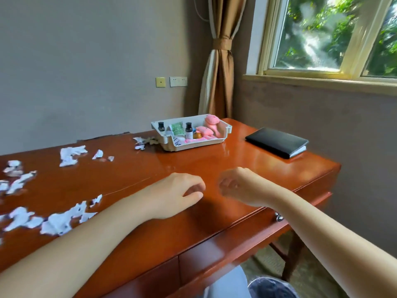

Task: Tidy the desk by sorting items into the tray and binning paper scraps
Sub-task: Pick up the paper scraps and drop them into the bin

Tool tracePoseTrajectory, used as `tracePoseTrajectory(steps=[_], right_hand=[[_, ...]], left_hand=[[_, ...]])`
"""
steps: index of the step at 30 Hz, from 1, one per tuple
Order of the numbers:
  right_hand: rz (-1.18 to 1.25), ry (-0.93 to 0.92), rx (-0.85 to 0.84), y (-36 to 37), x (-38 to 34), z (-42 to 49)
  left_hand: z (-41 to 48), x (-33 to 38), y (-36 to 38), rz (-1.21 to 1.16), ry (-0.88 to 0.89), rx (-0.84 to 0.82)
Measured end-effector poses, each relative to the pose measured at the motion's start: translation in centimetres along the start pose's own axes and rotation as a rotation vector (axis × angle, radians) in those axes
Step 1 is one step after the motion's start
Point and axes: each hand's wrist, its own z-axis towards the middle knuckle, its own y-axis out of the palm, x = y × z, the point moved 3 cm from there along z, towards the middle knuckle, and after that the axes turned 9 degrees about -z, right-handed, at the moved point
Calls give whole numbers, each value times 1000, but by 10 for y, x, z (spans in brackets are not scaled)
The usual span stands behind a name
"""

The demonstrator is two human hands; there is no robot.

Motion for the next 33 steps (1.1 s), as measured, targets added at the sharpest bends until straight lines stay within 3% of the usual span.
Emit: tracePoseTrajectory(steps=[13,21,27,33], right_hand=[[-45,-159,-163,67,-108,129],[-107,-144,67,104,-136,193],[-60,-65,190,117,-136,234],[-77,-43,207,121,-133,270]], left_hand=[[-44,-172,-57,-29,-470,343],[-39,-269,-71,41,-845,488],[-29,-316,-77,105,-878,583],[-11,-350,-95,57,-880,696]])
